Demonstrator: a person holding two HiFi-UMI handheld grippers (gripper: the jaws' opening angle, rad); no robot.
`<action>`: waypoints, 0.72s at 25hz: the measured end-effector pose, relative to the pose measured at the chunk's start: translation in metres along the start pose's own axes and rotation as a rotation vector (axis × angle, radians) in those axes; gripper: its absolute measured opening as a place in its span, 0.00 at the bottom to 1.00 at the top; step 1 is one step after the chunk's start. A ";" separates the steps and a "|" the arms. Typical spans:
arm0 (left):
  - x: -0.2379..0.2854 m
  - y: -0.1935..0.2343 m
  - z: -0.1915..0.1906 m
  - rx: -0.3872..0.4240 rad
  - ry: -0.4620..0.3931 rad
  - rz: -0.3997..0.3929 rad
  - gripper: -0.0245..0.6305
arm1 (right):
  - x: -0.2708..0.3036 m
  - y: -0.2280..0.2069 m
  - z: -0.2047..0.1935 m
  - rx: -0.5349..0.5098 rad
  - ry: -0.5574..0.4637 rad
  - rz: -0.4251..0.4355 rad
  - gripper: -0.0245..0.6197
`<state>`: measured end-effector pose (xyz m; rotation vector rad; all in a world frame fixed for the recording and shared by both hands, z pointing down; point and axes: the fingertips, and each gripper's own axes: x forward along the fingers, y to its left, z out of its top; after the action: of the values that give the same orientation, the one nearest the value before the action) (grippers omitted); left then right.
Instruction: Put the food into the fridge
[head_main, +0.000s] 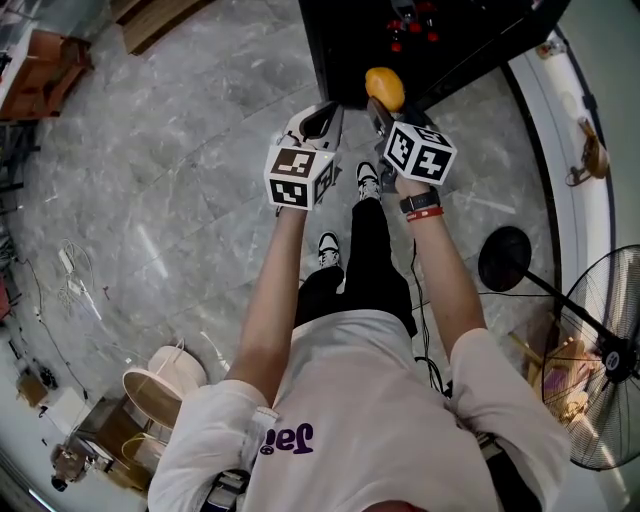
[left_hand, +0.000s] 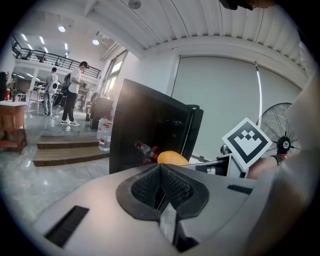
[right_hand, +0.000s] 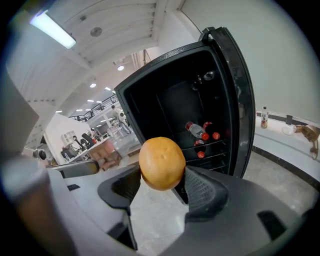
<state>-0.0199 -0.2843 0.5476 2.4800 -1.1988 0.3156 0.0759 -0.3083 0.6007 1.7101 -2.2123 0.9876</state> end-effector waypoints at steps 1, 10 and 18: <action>0.003 0.001 -0.002 -0.001 0.003 0.000 0.07 | 0.004 -0.002 0.001 -0.002 0.001 0.000 0.48; 0.022 0.013 -0.014 -0.008 0.024 0.006 0.07 | 0.033 -0.020 0.005 -0.008 0.008 -0.003 0.48; 0.037 0.019 -0.019 -0.008 0.036 0.001 0.07 | 0.067 -0.032 0.021 -0.019 0.007 -0.013 0.48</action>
<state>-0.0127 -0.3134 0.5819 2.4572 -1.1845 0.3532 0.0882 -0.3775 0.6313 1.7079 -2.1965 0.9650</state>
